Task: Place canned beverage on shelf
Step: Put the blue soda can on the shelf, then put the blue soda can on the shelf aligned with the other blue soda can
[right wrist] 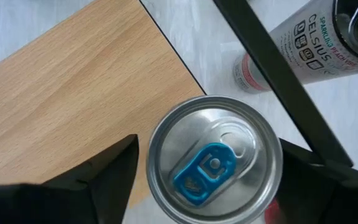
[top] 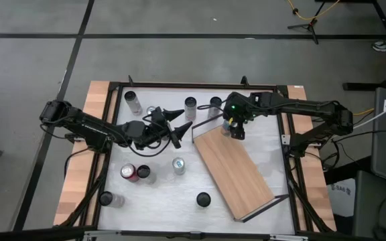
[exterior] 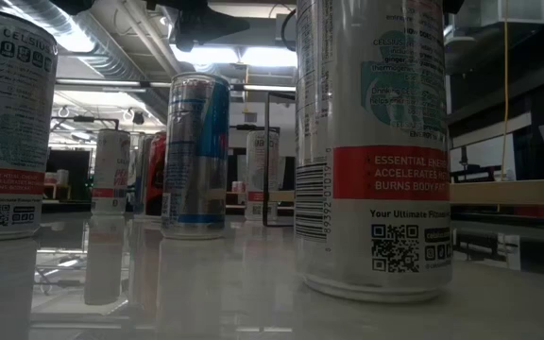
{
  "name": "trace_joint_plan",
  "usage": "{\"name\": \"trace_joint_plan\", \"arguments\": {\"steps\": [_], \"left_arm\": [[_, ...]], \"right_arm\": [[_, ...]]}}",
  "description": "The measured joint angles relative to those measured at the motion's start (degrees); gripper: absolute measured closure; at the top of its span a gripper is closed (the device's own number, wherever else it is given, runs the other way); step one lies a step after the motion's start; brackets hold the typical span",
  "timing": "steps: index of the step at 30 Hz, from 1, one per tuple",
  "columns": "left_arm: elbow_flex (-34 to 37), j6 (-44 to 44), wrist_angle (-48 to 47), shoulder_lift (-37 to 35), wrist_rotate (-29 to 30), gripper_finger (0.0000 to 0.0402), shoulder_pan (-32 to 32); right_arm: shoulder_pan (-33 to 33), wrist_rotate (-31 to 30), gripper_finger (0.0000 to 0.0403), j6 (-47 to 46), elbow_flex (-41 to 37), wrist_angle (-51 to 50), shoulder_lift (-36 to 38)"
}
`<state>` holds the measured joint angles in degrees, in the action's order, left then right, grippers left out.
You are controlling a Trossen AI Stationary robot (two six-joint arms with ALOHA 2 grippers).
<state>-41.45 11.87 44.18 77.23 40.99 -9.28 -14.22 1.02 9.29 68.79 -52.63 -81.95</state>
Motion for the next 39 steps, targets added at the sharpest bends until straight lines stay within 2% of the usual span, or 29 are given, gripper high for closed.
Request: {"name": "trace_joint_plan", "arguments": {"steps": [8, 11, 16, 20, 24, 30, 34, 39], "left_arm": [[0.00, 0.01, 0.00, 0.00, -0.14, 0.0080, -0.02], [-0.01, 0.03, 0.39, 0.00, -1.93, 0.0080, 0.00], [-3.40, -0.10, -2.59, -0.04, -2.72, 0.0080, -0.16], [-8.91, -2.02, -11.83, -0.02, -3.11, 0.0080, -0.17], [-16.42, -1.26, -26.45, -0.02, -4.55, 0.0080, -0.17], [-26.63, 6.00, -48.43, -0.02, -9.21, 0.0080, -1.17], [-30.05, 12.98, -59.08, -0.02, -11.46, 0.0080, -2.99], [-30.25, 17.91, -67.09, 0.04, -15.29, 0.0080, -6.60]], "right_arm": [[-0.02, -0.39, 0.0068, -0.29, 0.05, -0.14, 0.04], [-0.04, -0.37, 0.0068, -0.38, 1.17, -1.51, 0.07], [-0.04, -0.34, 0.0068, -0.42, 4.44, -5.10, 0.15], [-0.04, -0.02, 0.0068, -0.45, 7.27, -8.87, 0.15], [-0.04, 0.00, 0.0068, -0.45, 10.77, -14.11, 0.15], [-0.02, 0.00, 0.0068, -0.46, 16.69, -20.08, 0.17], [-0.02, 0.02, 0.0068, -0.47, 19.56, -20.43, 0.17], [-0.02, 0.19, 0.0068, -0.47, 21.33, -20.46, 0.17]]}}
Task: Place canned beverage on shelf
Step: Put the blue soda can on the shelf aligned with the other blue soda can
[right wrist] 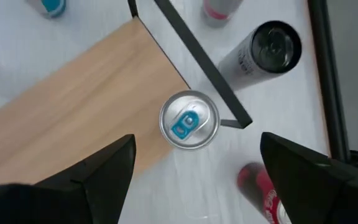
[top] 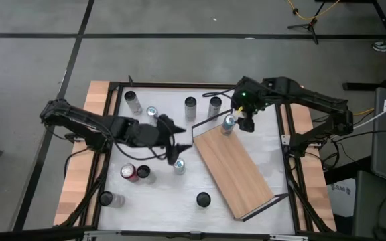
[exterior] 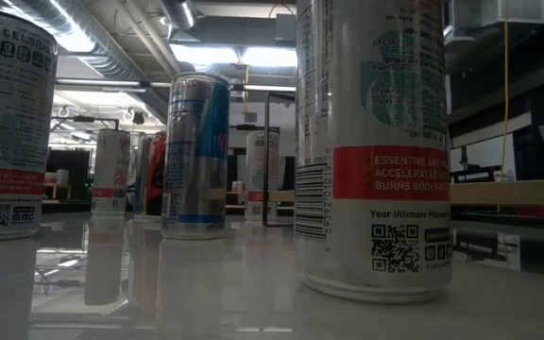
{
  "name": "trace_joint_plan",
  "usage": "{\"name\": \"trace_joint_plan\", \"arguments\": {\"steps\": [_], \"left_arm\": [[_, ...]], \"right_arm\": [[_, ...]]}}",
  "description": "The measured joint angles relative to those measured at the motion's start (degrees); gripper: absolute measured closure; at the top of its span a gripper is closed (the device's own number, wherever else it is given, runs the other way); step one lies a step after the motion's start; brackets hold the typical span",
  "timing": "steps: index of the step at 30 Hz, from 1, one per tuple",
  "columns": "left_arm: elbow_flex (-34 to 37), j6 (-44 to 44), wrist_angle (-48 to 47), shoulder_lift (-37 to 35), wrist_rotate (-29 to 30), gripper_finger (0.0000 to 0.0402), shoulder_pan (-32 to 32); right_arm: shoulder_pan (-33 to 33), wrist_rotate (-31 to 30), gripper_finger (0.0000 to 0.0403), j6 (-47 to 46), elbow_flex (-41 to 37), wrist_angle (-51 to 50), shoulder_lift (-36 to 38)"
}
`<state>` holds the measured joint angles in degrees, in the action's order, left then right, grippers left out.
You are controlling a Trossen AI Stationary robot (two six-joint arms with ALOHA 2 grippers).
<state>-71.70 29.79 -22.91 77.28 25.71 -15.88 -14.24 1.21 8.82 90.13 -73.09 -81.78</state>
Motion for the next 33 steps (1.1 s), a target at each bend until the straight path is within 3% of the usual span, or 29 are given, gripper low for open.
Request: {"name": "trace_joint_plan", "arguments": {"steps": [9, 17, 27, 33], "left_arm": [[0.00, 0.17, -9.32, -0.03, 0.21, 0.0080, -5.77], [0.00, 1.62, -9.67, 4.88, 2.11, 0.0080, -8.40], [0.02, 2.01, -9.87, 13.35, 2.34, 0.0080, -8.89], [0.02, 10.80, -15.06, 15.04, 5.16, 0.0080, -8.76]], "right_arm": [[0.02, 7.48, 0.0068, -1.72, 0.15, 0.09, 0.00], [0.02, 7.43, 0.0068, -7.22, 0.15, 0.12, 0.00], [0.02, 7.43, 0.0068, -7.74, 0.15, 0.16, -0.02], [0.02, 7.43, 0.0068, -7.50, 0.15, 0.16, -0.04]]}}
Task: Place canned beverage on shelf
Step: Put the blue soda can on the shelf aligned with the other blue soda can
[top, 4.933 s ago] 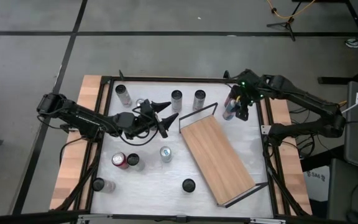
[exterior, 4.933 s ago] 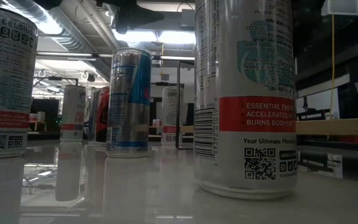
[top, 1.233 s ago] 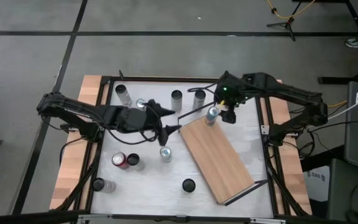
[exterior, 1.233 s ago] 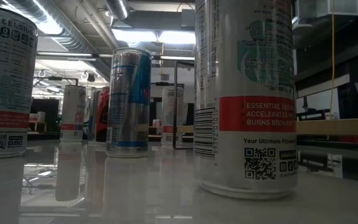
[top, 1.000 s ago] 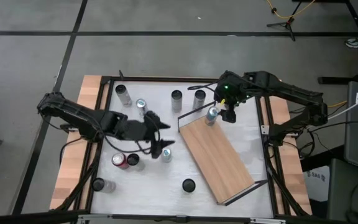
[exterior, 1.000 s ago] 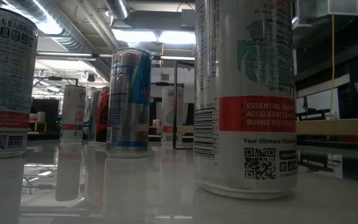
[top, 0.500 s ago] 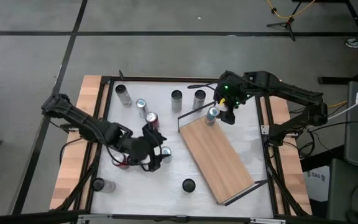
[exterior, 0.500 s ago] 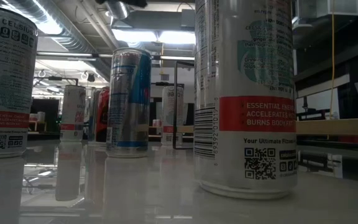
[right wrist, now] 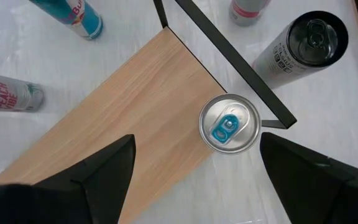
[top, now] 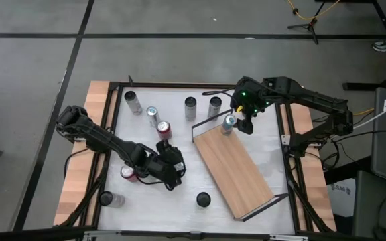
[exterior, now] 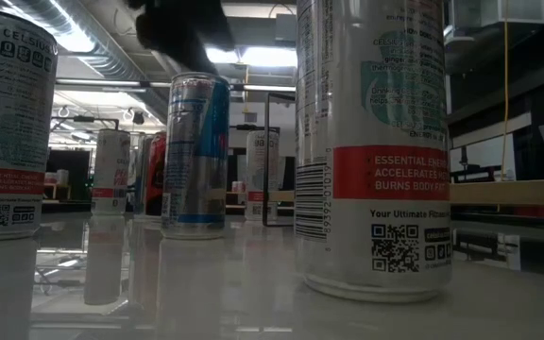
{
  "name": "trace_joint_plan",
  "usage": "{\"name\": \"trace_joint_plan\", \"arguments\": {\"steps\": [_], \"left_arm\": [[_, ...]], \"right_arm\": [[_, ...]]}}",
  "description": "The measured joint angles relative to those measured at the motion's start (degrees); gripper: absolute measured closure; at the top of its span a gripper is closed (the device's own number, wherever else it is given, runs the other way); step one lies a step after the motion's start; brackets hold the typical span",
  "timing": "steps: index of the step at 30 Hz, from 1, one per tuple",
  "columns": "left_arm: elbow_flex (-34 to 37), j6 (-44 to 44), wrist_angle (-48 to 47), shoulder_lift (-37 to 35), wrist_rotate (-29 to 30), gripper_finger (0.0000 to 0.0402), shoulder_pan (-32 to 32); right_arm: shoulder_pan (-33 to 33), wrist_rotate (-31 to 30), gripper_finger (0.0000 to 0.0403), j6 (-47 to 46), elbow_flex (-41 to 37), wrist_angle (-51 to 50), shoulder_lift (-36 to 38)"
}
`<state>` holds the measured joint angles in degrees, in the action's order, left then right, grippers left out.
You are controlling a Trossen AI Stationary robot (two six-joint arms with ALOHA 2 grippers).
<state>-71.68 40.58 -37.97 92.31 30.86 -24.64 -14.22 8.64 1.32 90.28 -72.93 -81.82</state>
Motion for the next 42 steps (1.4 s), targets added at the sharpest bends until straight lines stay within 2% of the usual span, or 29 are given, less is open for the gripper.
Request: {"name": "trace_joint_plan", "arguments": {"steps": [5, 9, 33, 37, 42], "left_arm": [[0.00, 7.66, -2.51, -0.01, -0.21, 0.0080, -0.07], [0.00, 10.21, -2.41, -0.02, -0.29, 0.0080, -0.22], [0.04, 10.36, -2.15, 4.11, -1.61, 0.0081, 0.33], [0.04, 10.31, -2.09, 4.09, -1.91, 0.0096, 0.52], [0.04, 9.93, -2.13, 4.09, -2.94, 0.0139, 0.52]], "right_arm": [[0.00, -0.02, 0.0068, 0.01, 0.00, 0.00, 0.00], [0.00, -0.02, 0.0068, 0.23, 0.00, 0.02, 0.00], [0.00, -0.04, 0.0068, 0.46, 0.00, 0.06, -0.02], [0.00, -0.04, 0.0068, 0.46, 0.00, 0.07, -0.02], [0.00, -0.09, 0.0068, 0.47, 0.01, 0.09, -0.02]]}}
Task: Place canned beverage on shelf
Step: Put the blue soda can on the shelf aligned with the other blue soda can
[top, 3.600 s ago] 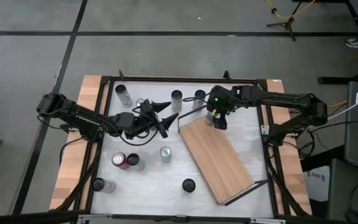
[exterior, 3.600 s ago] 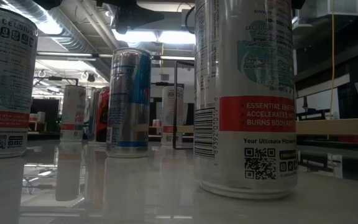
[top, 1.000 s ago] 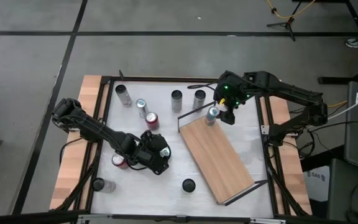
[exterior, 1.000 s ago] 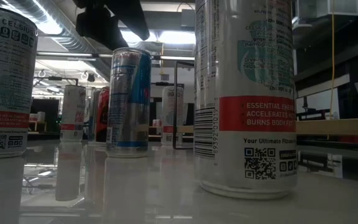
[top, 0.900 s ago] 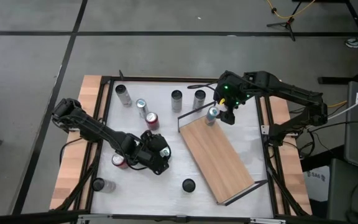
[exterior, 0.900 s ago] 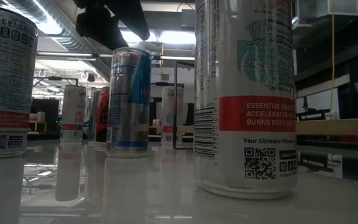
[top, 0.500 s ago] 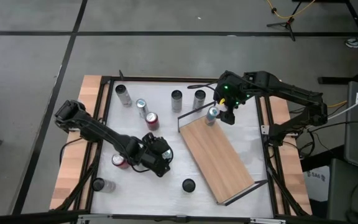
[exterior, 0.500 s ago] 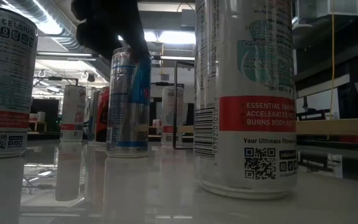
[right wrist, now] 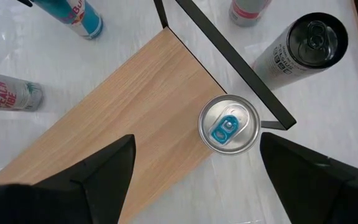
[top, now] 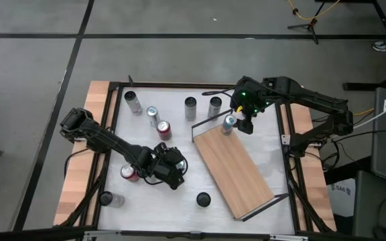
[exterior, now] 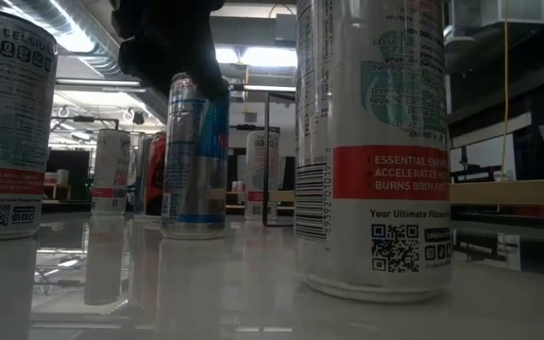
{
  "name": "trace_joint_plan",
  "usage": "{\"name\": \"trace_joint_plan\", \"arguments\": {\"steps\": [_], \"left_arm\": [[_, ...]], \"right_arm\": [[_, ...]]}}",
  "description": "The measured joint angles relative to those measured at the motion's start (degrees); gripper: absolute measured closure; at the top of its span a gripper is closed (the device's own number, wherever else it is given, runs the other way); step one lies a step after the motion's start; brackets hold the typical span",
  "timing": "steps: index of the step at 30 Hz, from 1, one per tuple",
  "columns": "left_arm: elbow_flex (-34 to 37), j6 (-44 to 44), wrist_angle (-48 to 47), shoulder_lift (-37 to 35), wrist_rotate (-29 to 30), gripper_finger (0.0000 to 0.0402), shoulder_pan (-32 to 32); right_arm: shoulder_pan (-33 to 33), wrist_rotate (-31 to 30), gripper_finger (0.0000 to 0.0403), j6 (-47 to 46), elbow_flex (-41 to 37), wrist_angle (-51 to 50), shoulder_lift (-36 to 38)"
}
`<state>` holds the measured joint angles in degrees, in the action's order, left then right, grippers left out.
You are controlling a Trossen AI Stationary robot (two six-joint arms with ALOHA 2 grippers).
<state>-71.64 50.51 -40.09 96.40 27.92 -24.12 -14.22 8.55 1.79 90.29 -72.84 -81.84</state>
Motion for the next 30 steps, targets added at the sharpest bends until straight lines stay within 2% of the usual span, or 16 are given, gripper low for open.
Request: {"name": "trace_joint_plan", "arguments": {"steps": [6, 13, 18, 24, 30], "left_arm": [[0.00, -0.07, 0.06, -0.02, -0.18, 0.0188, 0.02], [-0.07, -6.03, 0.84, -0.09, -2.55, 0.0187, 1.60], [-0.11, -17.71, 3.23, -0.13, -7.16, 0.0187, 3.95], [-0.09, -33.91, 7.64, -0.13, -16.37, 0.0186, 7.81], [0.02, -46.23, 11.25, 0.04, -26.25, 0.0186, 12.06]], "right_arm": [[0.00, -0.01, 0.0068, 0.02, -0.01, 0.00, 0.00], [0.00, -0.06, 0.0068, 0.02, 0.00, 0.00, 0.00], [0.00, -0.03, 0.0068, 0.02, 0.01, 0.00, 0.00], [0.00, -0.01, 0.0068, 0.02, 0.02, 0.00, 0.00], [0.00, -0.01, 0.0068, 0.01, -0.01, -0.02, 0.00]]}}
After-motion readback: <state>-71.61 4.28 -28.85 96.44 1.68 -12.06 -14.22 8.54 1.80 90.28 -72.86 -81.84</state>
